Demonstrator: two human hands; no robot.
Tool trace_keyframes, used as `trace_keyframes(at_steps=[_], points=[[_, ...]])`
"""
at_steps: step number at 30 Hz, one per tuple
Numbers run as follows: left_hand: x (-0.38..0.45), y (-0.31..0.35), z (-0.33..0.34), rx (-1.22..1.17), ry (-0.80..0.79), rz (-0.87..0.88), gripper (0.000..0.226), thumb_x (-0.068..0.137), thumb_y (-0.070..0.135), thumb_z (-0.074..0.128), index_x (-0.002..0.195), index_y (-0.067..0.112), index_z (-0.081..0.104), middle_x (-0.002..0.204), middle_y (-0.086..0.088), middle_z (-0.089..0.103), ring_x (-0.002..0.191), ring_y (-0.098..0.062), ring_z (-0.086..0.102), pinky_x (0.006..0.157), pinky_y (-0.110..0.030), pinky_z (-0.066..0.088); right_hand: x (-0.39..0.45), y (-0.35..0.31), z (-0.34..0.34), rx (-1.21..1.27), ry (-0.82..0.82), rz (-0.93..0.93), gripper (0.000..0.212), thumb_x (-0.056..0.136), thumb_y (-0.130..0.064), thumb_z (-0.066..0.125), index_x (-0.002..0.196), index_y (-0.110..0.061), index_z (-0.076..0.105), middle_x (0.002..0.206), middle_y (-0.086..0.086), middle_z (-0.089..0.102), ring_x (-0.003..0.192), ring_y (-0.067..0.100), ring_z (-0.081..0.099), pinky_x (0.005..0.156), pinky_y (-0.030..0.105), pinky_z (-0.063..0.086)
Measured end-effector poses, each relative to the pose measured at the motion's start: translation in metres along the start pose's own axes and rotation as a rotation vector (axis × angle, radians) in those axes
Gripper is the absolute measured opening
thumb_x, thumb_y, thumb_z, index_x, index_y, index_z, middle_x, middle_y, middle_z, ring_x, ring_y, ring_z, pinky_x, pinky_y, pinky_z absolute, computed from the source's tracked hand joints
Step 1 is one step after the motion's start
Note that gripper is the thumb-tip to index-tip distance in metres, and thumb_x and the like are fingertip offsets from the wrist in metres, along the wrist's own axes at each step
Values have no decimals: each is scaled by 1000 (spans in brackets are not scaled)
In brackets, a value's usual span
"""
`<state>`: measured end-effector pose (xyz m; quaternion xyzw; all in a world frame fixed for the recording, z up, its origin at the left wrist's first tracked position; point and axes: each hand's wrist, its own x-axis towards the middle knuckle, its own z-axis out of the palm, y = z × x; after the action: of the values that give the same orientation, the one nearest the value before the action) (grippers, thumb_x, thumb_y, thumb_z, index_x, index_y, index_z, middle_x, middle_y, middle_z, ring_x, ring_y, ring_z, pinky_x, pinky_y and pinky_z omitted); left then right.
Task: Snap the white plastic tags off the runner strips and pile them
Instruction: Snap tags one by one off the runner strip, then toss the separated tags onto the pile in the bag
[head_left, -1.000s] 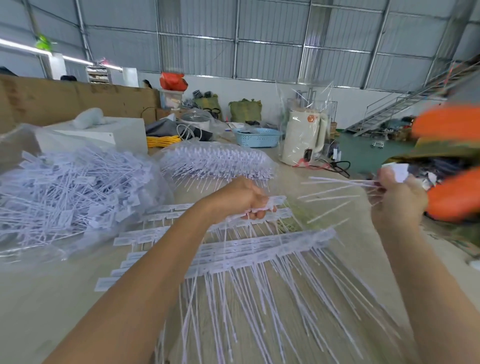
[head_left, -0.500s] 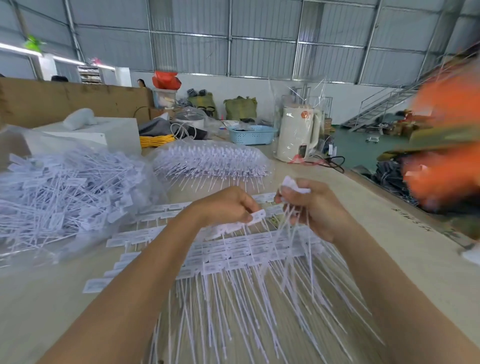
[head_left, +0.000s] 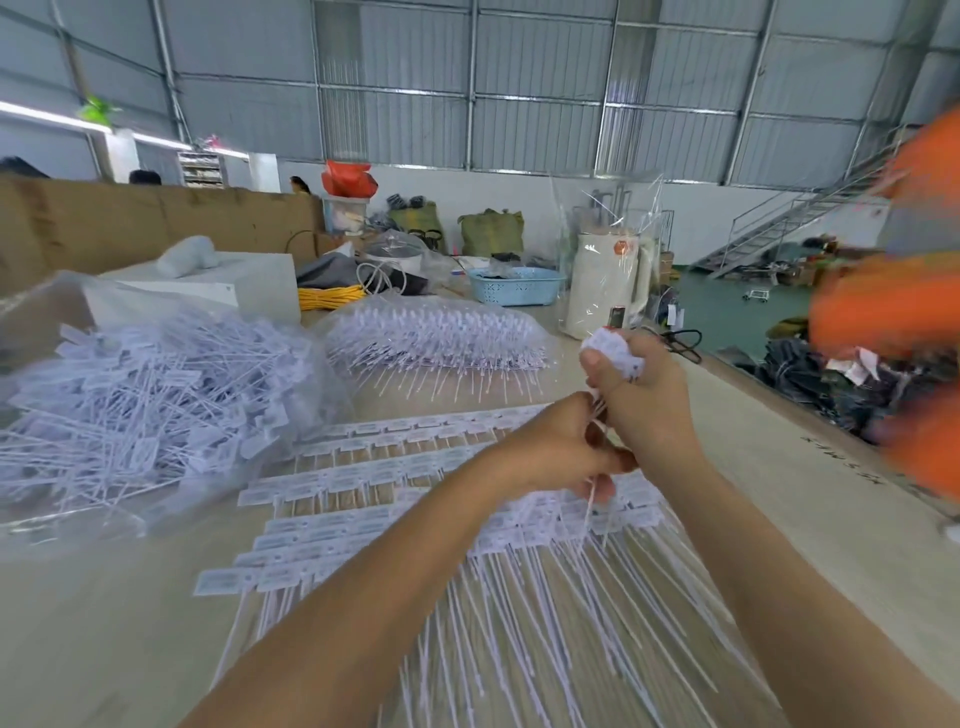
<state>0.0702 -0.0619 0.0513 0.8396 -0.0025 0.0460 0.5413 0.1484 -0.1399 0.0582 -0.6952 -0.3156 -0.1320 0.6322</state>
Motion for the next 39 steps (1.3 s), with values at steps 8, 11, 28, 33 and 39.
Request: trace_keyframes(at_steps=[8, 11, 28, 33, 39], points=[[-2, 8, 6, -105, 292, 88, 6, 100, 13, 36, 101, 13, 42, 87, -5, 54, 60, -14, 53, 57, -29, 51, 19, -32, 12, 29, 3, 23, 19, 85, -18, 66, 100, -7, 60, 86, 11, 61, 74, 22, 54, 66, 29, 43], [-22, 1, 1, -21, 427, 72, 17, 102, 21, 33, 89, 15, 43, 81, -9, 56, 54, -17, 49, 51, -29, 44, 12, -37, 32, 153, -18, 121, 15, 84, -14, 67, 95, -5, 60, 85, 14, 62, 74, 22, 54, 70, 34, 45], [-216, -77, -123, 484, 1032, -184, 34, 96, 5, 37, 65, 18, 39, 59, 4, 42, 54, -14, 40, 53, -24, 21, -87, -116, 246, 158, -797, 48, 51, 91, -36, 59, 133, -13, 42, 112, 6, 59, 83, 16, 67, 78, 33, 55], [-234, -100, -189, 608, 1145, -411, 41, 89, -2, 40, 54, 15, 29, 76, -25, 58, 73, -35, 51, 56, -27, 19, -86, -111, 285, -39, -976, 102, 44, 97, -33, 49, 110, 9, 56, 101, 20, 59, 87, 36, 62, 85, 43, 53], [-206, -105, -261, 654, 1113, -614, 22, 92, 0, 39, 98, -8, 58, 108, -26, 60, 103, -36, 57, 73, -31, 38, -58, -84, 297, -291, -924, -15, 42, 96, -21, 53, 134, -6, 46, 135, 7, 41, 124, 25, 45, 80, 25, 39]])
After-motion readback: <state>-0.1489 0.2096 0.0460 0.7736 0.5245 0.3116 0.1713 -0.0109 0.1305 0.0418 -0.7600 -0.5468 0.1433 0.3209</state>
